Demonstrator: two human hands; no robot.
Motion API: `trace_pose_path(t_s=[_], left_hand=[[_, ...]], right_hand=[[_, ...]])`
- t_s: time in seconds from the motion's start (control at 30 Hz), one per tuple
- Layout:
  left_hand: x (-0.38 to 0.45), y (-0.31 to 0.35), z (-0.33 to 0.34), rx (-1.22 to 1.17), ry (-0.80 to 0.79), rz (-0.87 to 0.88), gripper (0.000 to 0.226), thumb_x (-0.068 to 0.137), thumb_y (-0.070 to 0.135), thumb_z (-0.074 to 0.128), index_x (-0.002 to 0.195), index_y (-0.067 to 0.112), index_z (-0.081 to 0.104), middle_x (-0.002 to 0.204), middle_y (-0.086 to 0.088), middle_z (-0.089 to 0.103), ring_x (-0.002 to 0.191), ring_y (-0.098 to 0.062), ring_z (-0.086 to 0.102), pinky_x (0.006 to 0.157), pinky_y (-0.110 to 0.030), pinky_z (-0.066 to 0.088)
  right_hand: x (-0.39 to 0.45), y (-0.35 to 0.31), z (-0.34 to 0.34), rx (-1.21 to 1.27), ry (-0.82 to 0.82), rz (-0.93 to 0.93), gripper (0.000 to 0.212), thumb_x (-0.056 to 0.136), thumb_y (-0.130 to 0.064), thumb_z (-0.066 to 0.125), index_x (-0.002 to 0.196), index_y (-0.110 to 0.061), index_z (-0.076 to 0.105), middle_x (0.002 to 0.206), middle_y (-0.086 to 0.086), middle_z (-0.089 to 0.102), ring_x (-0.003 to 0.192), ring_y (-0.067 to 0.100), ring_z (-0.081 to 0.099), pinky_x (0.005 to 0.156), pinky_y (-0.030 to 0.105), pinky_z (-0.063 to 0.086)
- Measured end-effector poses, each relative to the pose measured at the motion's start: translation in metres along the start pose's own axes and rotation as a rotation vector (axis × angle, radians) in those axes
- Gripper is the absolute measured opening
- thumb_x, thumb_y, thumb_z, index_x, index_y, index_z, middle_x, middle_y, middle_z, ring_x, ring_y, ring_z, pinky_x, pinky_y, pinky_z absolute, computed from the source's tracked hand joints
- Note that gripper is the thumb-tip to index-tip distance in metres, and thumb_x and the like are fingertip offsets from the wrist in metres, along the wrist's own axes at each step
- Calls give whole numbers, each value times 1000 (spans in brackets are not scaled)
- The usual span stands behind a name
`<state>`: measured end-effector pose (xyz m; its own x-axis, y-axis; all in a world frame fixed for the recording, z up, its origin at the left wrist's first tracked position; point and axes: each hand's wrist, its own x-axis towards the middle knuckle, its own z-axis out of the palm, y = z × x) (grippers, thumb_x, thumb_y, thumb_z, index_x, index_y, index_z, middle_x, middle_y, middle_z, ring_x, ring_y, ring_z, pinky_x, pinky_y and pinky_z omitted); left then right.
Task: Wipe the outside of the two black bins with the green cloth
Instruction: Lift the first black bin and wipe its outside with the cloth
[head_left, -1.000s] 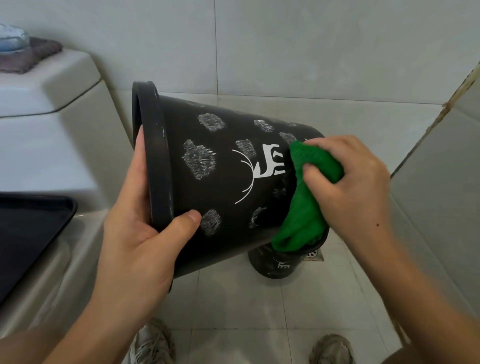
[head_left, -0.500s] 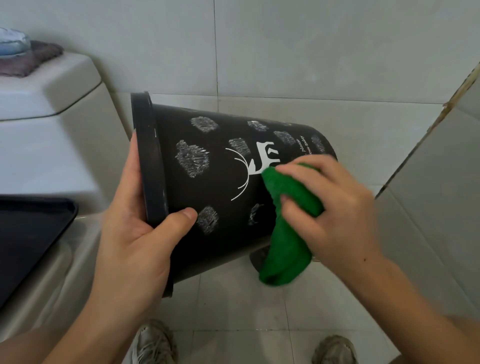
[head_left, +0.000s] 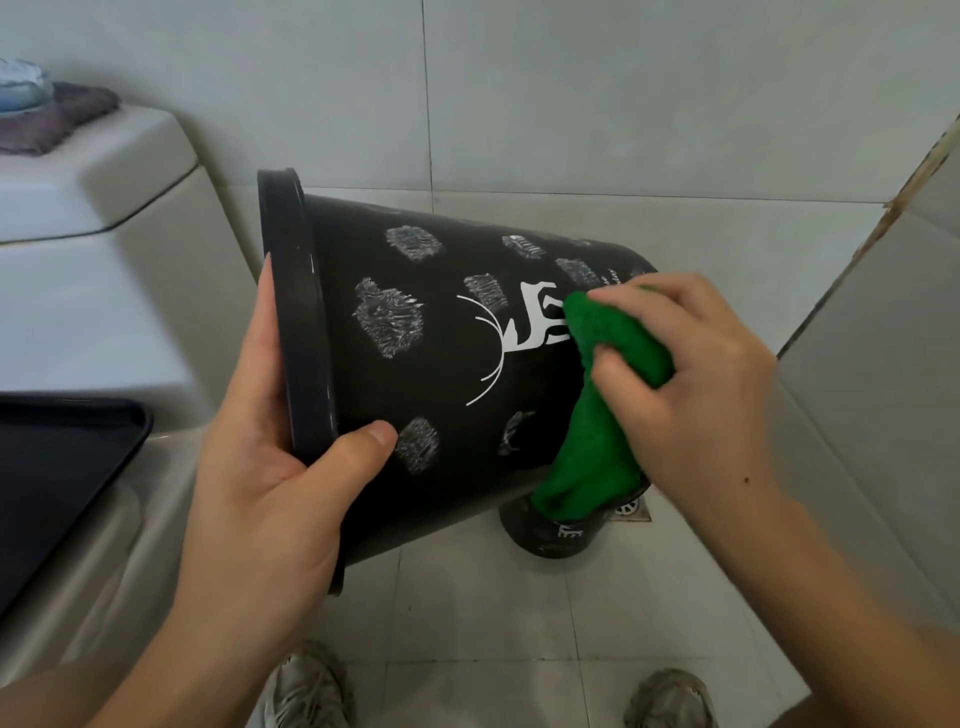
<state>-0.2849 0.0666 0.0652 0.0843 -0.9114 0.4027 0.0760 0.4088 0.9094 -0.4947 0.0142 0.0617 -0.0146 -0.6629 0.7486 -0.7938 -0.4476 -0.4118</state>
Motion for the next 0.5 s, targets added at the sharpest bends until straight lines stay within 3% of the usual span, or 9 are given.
trace_pose_path(t_s=[0.07,0.17,0.33,0.5], left_hand=[[0,0,0,-13,3,-12,90,71,-8,53,148,37,34,132,11,62,123,-13,59,105,-56,42],[0,-1,0,-16,-5,-20,90,71,-8,52,148,36,35,130,11,64,121,-12,60,98,-51,49],[0,0,-2,8,-39,-7,92,72,-9,52,150,35,30,140,7,57,130,-15,53,112,-58,31],[0,-1,-1,0,-16,-36,91,71,-7,52,148,38,35,134,8,61,125,-15,57,109,-60,34]], right_hand=[[-13,-8,1,-2,-34,-123,33,80,-21,56,105,-10,73,105,6,66,89,24,63,75,37,51],[-18,-9,1,13,-83,-213,31,82,-19,56,104,-8,74,104,8,67,88,25,64,72,35,52],[6,11,0,-20,-14,71,38,77,-30,52,106,-19,74,105,-2,66,88,16,61,76,35,49],[-21,-9,2,27,-133,-186,31,81,-21,56,105,-13,74,105,4,66,88,24,64,70,36,52]])
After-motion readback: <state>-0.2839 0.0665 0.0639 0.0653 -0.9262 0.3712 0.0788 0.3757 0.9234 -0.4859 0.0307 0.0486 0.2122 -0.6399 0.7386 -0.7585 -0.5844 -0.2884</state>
